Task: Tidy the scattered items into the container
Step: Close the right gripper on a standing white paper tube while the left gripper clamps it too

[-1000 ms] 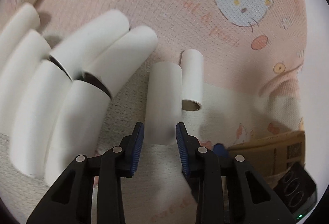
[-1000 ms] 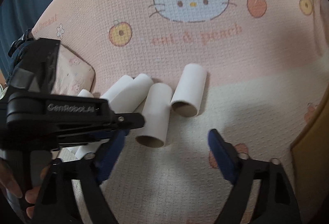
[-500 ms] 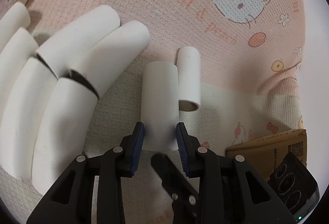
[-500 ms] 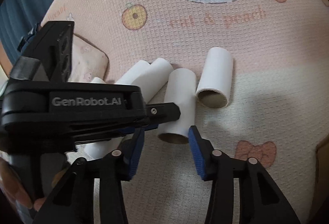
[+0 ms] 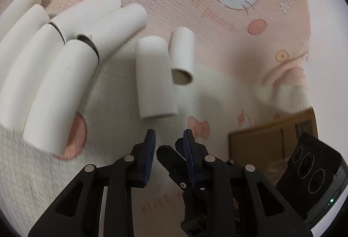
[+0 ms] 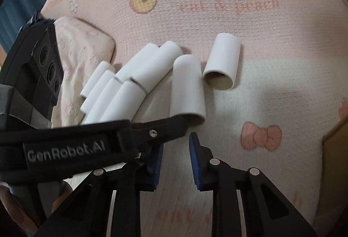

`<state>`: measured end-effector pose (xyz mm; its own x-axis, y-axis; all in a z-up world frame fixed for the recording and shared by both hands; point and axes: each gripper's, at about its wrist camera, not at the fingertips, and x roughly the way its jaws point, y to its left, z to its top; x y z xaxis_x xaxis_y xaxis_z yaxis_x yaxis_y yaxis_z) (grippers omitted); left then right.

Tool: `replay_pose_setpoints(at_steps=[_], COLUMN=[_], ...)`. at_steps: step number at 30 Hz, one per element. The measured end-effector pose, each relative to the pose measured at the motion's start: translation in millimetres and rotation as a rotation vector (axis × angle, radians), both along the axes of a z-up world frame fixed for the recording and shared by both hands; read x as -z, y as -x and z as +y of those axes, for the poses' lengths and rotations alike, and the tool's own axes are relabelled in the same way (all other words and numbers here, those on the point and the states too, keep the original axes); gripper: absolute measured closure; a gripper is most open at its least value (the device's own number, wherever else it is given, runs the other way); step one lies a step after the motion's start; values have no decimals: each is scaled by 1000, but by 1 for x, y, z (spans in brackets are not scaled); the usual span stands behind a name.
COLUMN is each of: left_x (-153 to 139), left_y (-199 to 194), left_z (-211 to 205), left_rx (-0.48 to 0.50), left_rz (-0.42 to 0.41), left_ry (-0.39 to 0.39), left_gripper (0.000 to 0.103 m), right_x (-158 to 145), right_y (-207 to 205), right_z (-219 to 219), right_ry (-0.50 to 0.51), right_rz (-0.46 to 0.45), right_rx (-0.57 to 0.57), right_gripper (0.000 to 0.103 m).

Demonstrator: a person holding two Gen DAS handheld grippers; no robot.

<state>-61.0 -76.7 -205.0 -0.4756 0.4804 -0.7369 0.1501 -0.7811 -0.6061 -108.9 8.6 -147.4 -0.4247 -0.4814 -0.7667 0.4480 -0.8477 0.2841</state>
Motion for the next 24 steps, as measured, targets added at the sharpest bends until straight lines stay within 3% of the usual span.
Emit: replay_pose_setpoints(at_steps=[4,6,8,9,10,16,19,21,24], left_x=[-7,-8,-6,-4,-1,15,17,20,25], left_y=[-4,0,4,7,11,32,44,51,52], left_z=[-2,-5,-11,-14,-17,-29,-26,-24,-26], left_rx=[-40,-42,-48,-58,-67,-107,-98,-101,-122], left_rz=[24,29,23,18,11,1,-6,-33,-51], left_ry=[60,73,68,59,40,-117,-115,-101,-132], left_gripper=[73,59,46,45,45,45,49,59,59], right_x=[-3,-4,-3,-1,-1,9,11,13,20], right_y=[-4,-2,5,8,9,26,32,37,43], right_z=[0,3,1,1,3,-5,-9,-10,-7], right_ry=[14,38,33,30,27,31,60,55,57], right_rz=[16,5,5,14,28,56,65,72,48], right_rx=[-29,-16,11,25,39,51,47,59,80], right_gripper=[81,80,62,40,31,31,31,32,33])
